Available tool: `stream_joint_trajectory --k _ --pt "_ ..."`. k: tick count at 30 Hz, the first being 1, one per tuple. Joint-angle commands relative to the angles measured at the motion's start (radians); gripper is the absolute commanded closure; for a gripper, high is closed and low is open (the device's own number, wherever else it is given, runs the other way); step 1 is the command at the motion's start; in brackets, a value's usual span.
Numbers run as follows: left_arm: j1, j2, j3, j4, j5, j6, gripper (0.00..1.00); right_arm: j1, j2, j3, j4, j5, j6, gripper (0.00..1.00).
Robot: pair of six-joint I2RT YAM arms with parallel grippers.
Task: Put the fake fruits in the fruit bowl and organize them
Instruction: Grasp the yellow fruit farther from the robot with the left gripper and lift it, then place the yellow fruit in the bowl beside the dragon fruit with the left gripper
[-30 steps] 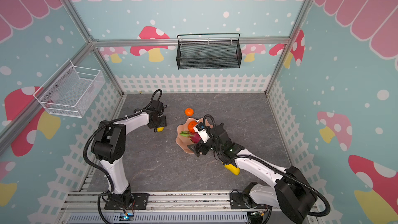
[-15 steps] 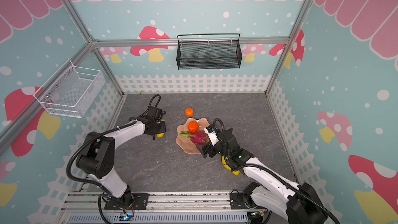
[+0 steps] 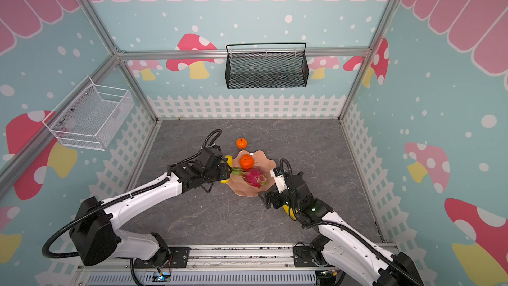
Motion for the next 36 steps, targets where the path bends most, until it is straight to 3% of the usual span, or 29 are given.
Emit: stream_joint_trajectory --k 1,5,19,29,33,36 --pt "-0.036 0.028 -0.013 0.019 -0.073 -0.141 0.55 -0.005 -0.021 -0.018 -0.001 0.001 0.025 0.02" --pt "-0.068 0.063 -0.009 0.041 -0.126 -0.175 0.54 -0.004 -0.035 -0.031 0.007 0.003 0.028 0.02" --pt "-0.1 0.198 0.04 0.125 -0.125 -0.18 0.52 -0.003 -0.039 -0.047 0.016 0.003 0.026 0.02" --pt "-0.109 0.214 0.038 0.124 -0.129 -0.177 0.38 -0.005 -0.014 -0.044 -0.002 0.034 0.04 0.02" --pt "-0.108 0.193 0.039 0.123 -0.135 -0.153 0.35 -0.008 0.003 -0.011 -0.074 0.147 0.101 0.02" --pt "-0.11 0.152 0.043 0.118 -0.124 -0.1 0.32 -0.014 0.019 0.047 -0.214 0.326 0.191 0.02"
